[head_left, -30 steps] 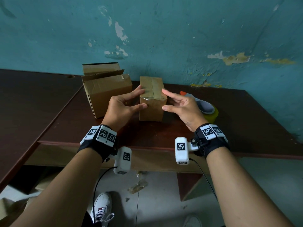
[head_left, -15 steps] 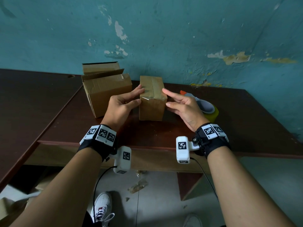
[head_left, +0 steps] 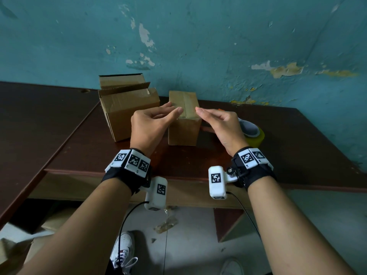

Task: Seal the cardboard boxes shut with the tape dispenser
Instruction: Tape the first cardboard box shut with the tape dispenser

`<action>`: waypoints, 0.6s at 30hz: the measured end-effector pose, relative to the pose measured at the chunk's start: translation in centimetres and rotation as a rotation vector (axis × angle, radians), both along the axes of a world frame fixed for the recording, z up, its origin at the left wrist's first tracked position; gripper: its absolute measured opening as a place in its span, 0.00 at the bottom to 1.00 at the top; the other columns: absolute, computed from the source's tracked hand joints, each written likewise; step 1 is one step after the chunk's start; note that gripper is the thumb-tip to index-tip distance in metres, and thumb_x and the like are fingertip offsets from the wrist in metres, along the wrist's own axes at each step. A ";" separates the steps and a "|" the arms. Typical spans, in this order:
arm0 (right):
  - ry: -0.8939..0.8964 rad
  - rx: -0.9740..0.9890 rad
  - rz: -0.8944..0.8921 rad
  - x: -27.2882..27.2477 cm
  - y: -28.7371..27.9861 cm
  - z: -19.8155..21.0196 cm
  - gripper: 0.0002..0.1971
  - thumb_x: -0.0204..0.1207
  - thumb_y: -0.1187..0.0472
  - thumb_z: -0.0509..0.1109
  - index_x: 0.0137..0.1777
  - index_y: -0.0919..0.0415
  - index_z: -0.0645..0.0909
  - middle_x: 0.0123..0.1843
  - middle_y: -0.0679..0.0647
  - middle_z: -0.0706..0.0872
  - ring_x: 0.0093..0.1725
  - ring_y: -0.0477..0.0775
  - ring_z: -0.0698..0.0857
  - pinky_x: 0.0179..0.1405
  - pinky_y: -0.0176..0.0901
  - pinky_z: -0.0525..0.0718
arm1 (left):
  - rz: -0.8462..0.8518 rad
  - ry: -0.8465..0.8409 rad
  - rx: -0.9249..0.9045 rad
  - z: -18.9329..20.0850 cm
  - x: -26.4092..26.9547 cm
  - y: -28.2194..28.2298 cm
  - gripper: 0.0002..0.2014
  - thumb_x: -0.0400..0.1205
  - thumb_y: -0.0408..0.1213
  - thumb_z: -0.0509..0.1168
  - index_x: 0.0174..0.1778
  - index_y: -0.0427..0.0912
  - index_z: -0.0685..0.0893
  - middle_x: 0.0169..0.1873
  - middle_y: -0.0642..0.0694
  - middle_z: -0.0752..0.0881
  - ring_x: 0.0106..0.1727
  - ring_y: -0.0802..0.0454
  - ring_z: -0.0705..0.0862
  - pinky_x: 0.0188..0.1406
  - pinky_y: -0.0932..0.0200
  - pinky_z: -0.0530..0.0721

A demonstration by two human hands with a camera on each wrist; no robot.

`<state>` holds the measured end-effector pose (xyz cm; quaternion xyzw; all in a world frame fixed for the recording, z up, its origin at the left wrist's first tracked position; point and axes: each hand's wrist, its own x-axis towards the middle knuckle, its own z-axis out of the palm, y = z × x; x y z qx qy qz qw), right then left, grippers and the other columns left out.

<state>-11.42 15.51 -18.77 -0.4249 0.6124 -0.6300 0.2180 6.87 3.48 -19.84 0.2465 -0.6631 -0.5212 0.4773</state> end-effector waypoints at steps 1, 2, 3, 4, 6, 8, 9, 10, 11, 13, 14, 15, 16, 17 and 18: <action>0.024 -0.004 -0.018 0.1 -0.1 0.1 0.14 0.81 0.51 0.81 0.62 0.57 0.95 0.60 0.49 0.96 0.65 0.47 0.93 0.69 0.65 0.90 | 0.021 -0.011 -0.017 0.0 -0.1 0.1 0.15 0.76 0.49 0.84 0.54 0.46 0.97 0.62 0.51 0.94 0.64 0.65 0.91 0.63 0.59 0.91; 0.048 -0.013 -0.025 0.1 -0.1 0.1 0.15 0.80 0.51 0.82 0.62 0.58 0.95 0.58 0.49 0.96 0.63 0.48 0.93 0.67 0.66 0.91 | 0.033 -0.018 -0.024 0.0 -0.2 0.1 0.17 0.75 0.49 0.85 0.55 0.44 0.97 0.62 0.50 0.93 0.63 0.65 0.91 0.62 0.60 0.91; 0.065 -0.022 -0.026 0.0 -0.2 0.0 0.16 0.79 0.51 0.83 0.62 0.59 0.95 0.58 0.50 0.97 0.62 0.49 0.94 0.67 0.66 0.91 | 0.038 -0.023 -0.023 0.0 -0.3 0.1 0.18 0.75 0.48 0.86 0.56 0.42 0.97 0.63 0.50 0.93 0.63 0.65 0.90 0.61 0.60 0.91; 0.075 -0.026 -0.024 -0.1 -0.2 -0.1 0.17 0.78 0.52 0.84 0.62 0.60 0.95 0.58 0.51 0.97 0.62 0.50 0.94 0.67 0.65 0.91 | 0.040 -0.027 -0.022 -0.1 -0.3 0.0 0.19 0.74 0.48 0.86 0.56 0.41 0.96 0.63 0.50 0.93 0.64 0.65 0.90 0.61 0.60 0.92; 0.087 -0.017 -0.018 -0.2 -0.1 -0.3 0.18 0.76 0.54 0.86 0.64 0.60 0.94 0.57 0.53 0.97 0.62 0.51 0.94 0.69 0.63 0.90 | 0.034 -0.043 -0.039 -0.3 -0.2 -0.3 0.21 0.74 0.48 0.86 0.58 0.41 0.95 0.65 0.51 0.92 0.65 0.64 0.90 0.62 0.59 0.92; 0.094 -0.002 -0.018 -0.3 -0.1 -0.5 0.20 0.75 0.54 0.87 0.65 0.58 0.94 0.58 0.52 0.97 0.63 0.51 0.94 0.71 0.63 0.89 | 0.023 -0.060 -0.060 -0.4 0.0 -0.4 0.21 0.75 0.48 0.85 0.60 0.42 0.95 0.66 0.52 0.92 0.66 0.64 0.89 0.63 0.58 0.91; 0.097 0.003 -0.019 -0.4 -0.2 -0.6 0.20 0.74 0.53 0.87 0.65 0.57 0.94 0.58 0.52 0.97 0.63 0.51 0.94 0.72 0.64 0.89 | 0.020 -0.065 -0.066 -0.5 0.1 -0.5 0.22 0.75 0.48 0.85 0.61 0.42 0.95 0.66 0.53 0.92 0.67 0.64 0.89 0.64 0.58 0.91; 0.100 0.005 -0.017 -0.4 -0.1 -0.7 0.21 0.73 0.51 0.88 0.65 0.55 0.94 0.57 0.52 0.97 0.63 0.53 0.94 0.72 0.65 0.88 | 0.016 -0.067 -0.069 -0.6 0.1 -0.6 0.22 0.75 0.47 0.85 0.62 0.43 0.94 0.67 0.54 0.91 0.67 0.64 0.89 0.65 0.57 0.91; 0.104 0.005 -0.015 -0.4 -0.1 -0.7 0.21 0.72 0.49 0.88 0.65 0.53 0.94 0.56 0.53 0.97 0.62 0.57 0.94 0.71 0.66 0.88 | 0.012 -0.068 -0.073 -0.6 0.1 -0.6 0.22 0.75 0.47 0.85 0.62 0.43 0.94 0.67 0.54 0.91 0.68 0.64 0.88 0.66 0.57 0.91; 0.129 0.013 -0.018 -0.4 -0.1 -0.7 0.21 0.71 0.47 0.88 0.64 0.49 0.94 0.52 0.54 0.97 0.60 0.64 0.94 0.70 0.66 0.89 | 0.002 -0.072 -0.082 -0.8 0.2 -0.7 0.23 0.75 0.47 0.85 0.64 0.43 0.94 0.68 0.55 0.91 0.69 0.65 0.87 0.67 0.56 0.90; 0.133 0.014 -0.018 -0.4 -0.1 -0.7 0.21 0.72 0.49 0.88 0.64 0.50 0.94 0.49 0.50 0.97 0.58 0.59 0.95 0.70 0.60 0.90 | -0.001 -0.075 -0.088 -0.8 0.3 -0.7 0.23 0.75 0.47 0.85 0.64 0.43 0.94 0.69 0.55 0.90 0.70 0.65 0.87 0.67 0.55 0.90; 0.135 0.011 -0.015 -0.4 0.0 -0.7 0.20 0.74 0.53 0.88 0.66 0.53 0.94 0.47 0.44 0.97 0.54 0.48 0.95 0.69 0.50 0.89 | -0.003 -0.074 -0.094 -0.9 0.3 -0.8 0.23 0.75 0.47 0.85 0.65 0.43 0.93 0.69 0.55 0.90 0.71 0.64 0.87 0.68 0.55 0.90; 0.143 0.006 -0.010 -0.5 0.0 -0.7 0.20 0.75 0.56 0.87 0.67 0.56 0.93 0.48 0.40 0.96 0.53 0.39 0.93 0.67 0.41 0.87 | -0.008 -0.068 -0.097 -0.9 0.3 -0.8 0.23 0.75 0.47 0.85 0.65 0.43 0.93 0.69 0.55 0.90 0.71 0.64 0.87 0.68 0.55 0.90; 0.150 0.002 -0.004 -0.5 0.1 -0.7 0.20 0.75 0.58 0.87 0.67 0.57 0.93 0.52 0.41 0.96 0.55 0.35 0.92 0.67 0.37 0.85 | -0.012 -0.062 -0.099 -1.0 0.3 -0.8 0.23 0.75 0.46 0.85 0.65 0.43 0.93 0.69 0.54 0.90 0.71 0.64 0.87 0.69 0.54 0.89; 0.156 0.005 -0.001 -0.5 0.1 -0.7 0.21 0.75 0.58 0.87 0.67 0.57 0.92 0.58 0.45 0.96 0.59 0.35 0.91 0.69 0.36 0.83 | -0.016 -0.058 -0.101 -1.0 0.3 -0.8 0.23 0.75 0.45 0.85 0.65 0.43 0.93 0.69 0.55 0.90 0.71 0.64 0.87 0.69 0.54 0.89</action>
